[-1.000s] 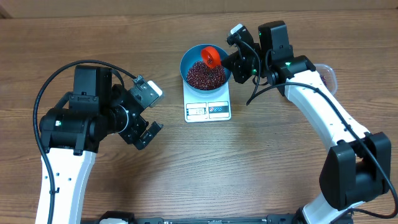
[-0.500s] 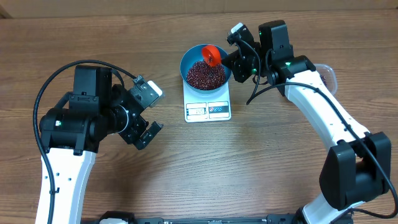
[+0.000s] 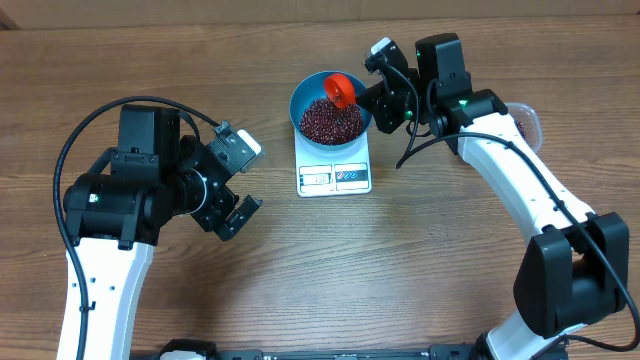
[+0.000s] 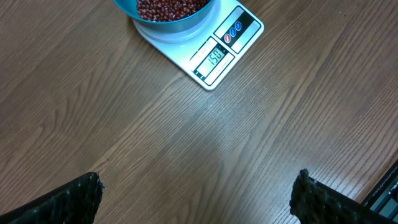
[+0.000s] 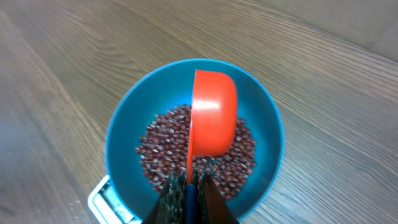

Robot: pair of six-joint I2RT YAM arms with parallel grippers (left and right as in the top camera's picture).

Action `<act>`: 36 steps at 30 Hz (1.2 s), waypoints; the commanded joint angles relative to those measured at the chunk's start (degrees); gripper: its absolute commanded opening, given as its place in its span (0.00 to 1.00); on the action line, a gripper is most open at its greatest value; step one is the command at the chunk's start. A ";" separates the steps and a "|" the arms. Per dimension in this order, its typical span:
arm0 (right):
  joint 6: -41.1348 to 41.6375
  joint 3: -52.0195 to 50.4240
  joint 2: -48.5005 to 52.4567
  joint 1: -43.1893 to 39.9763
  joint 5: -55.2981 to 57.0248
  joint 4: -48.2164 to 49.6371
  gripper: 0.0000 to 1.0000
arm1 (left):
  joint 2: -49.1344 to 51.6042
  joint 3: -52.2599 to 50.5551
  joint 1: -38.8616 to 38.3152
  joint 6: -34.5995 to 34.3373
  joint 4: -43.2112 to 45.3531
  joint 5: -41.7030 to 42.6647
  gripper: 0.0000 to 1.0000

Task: Scoop item into bowl and weigh 150g on scale
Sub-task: 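Tilt the scoop further in small steps, trickling beans onto the scale bowl, then carry the scoop back to the bean tub and tip out leftover beans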

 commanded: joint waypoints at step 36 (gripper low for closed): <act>13.79 0.52 -5.46 -26.97 -19.93 -5.27 0.04 | 0.13 -0.28 -0.13 -0.55 0.04 0.00 1.00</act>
